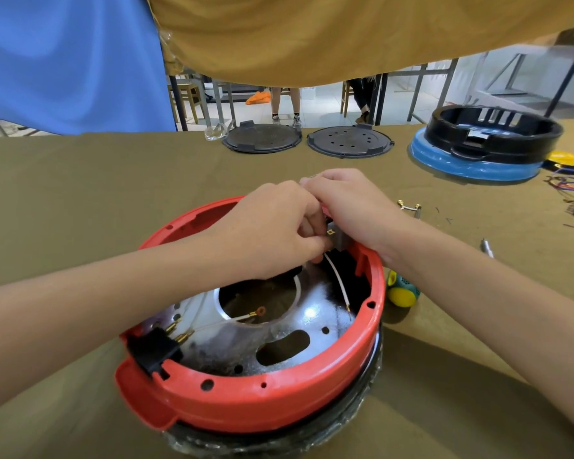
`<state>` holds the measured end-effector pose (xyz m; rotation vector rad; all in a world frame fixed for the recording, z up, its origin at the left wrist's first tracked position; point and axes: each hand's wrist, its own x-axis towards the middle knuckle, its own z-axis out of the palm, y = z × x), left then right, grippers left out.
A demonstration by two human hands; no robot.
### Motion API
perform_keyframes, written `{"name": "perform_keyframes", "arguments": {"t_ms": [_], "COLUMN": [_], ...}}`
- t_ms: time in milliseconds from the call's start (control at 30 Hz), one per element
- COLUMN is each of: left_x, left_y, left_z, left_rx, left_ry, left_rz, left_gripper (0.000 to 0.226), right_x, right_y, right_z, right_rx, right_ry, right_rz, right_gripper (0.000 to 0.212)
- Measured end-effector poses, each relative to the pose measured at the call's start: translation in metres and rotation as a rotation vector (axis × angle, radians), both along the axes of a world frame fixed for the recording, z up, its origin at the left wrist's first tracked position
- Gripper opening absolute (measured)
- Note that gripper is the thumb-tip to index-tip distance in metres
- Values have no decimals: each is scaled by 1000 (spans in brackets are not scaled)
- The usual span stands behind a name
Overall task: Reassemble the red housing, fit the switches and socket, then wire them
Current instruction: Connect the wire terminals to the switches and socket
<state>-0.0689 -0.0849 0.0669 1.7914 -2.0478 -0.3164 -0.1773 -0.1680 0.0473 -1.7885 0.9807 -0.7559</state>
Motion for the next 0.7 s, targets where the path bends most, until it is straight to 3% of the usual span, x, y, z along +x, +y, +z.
{"name": "perform_keyframes", "arguments": {"t_ms": [167, 600, 700], "left_x": [14, 18, 46], "left_y": [3, -1, -1], "left_z": [7, 6, 23], "left_rx": [-23, 4, -99], "left_ry": [-54, 40, -10], "left_rz": [26, 24, 84], "left_gripper": [7, 9, 7], "right_x": [0, 1, -3], "right_y": [-1, -5, -14], "right_z": [-1, -4, -5], "right_rx": [4, 42, 120], "right_ry": [-22, -35, -34], "right_rz": [-2, 0, 10], "right_gripper": [34, 34, 30]}}
